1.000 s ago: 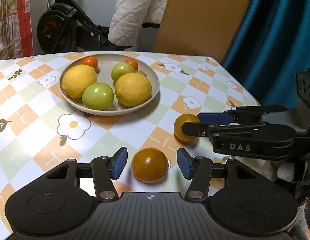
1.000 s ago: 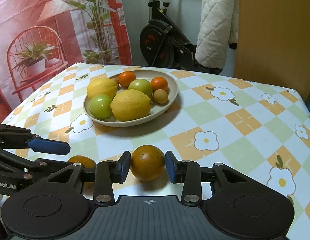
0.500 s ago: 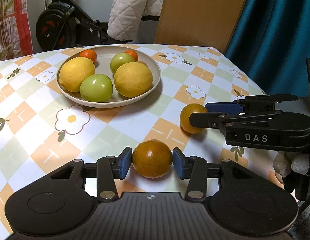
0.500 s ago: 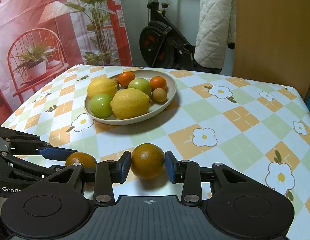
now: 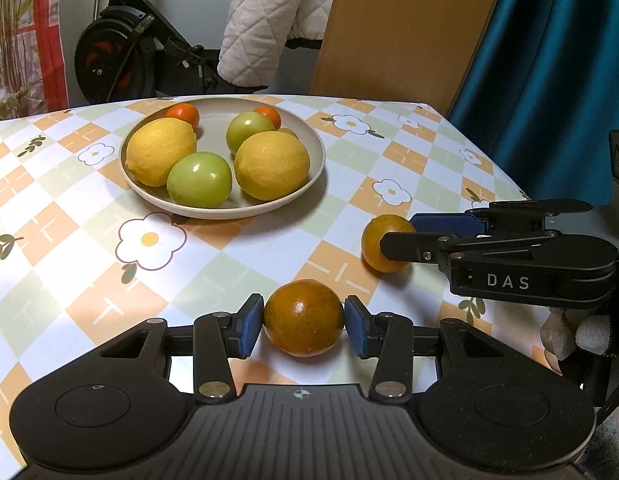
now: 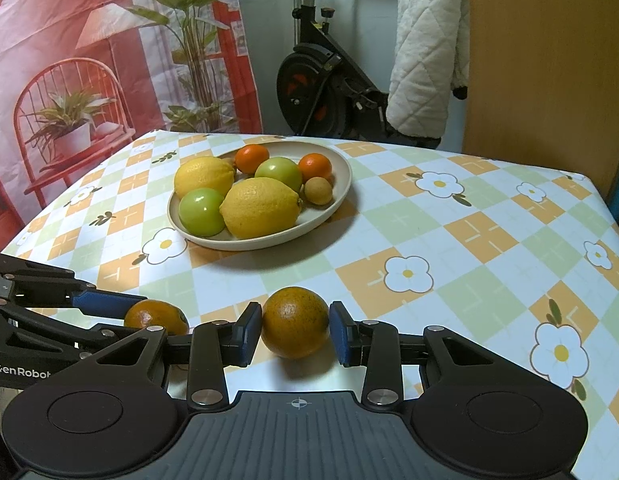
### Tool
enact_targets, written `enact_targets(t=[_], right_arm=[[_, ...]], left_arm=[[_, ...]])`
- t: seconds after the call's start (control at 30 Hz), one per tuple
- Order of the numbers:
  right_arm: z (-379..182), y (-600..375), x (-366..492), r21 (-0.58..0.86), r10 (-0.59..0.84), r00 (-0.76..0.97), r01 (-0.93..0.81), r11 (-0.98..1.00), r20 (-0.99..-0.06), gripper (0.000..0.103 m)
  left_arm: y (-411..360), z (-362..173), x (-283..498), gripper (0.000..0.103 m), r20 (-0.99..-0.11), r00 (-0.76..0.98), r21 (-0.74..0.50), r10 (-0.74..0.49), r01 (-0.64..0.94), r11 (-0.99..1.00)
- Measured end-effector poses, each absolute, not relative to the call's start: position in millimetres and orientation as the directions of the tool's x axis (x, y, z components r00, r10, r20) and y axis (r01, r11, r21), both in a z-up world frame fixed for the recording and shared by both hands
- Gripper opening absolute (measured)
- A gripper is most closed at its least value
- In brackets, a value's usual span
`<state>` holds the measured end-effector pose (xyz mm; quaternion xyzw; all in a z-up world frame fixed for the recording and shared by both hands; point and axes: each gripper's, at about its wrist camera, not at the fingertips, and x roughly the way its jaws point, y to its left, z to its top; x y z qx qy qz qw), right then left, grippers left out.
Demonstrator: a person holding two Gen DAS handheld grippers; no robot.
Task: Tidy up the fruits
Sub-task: 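Lift both large oranges off the cloth and carry them toward the plate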
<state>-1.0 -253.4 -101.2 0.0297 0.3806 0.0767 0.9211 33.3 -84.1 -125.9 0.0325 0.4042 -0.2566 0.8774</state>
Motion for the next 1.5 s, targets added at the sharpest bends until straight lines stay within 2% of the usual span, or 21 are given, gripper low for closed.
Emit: enact_targets(t=[0.7, 0.93, 1.5], right_arm=[[-100.5, -255.1, 5.1, 0.141, 0.167, 0.704, -0.095, 0.985, -0.691, 0.033], [-96.4, -248.8, 4.6, 0.09, 0.145, 0.69, -0.116, 0.989, -0.71, 0.031], [-95.8, -245.7, 6.4, 0.085, 0.137, 0.702, -0.108, 0.991, -0.699, 0.028]], left_arm=[[-76.4, -106.2, 45.8, 0.047, -0.694, 0.588, -0.152, -0.415, 0.443, 0.883], [-69.5, -99.2, 44.3, 0.047, -0.665, 0.614, -0.156, -0.425, 0.442, 0.883], [-63.3, -85.1, 53.6, 0.047, -0.634, 0.658, -0.133, -0.407, 0.426, 0.895]])
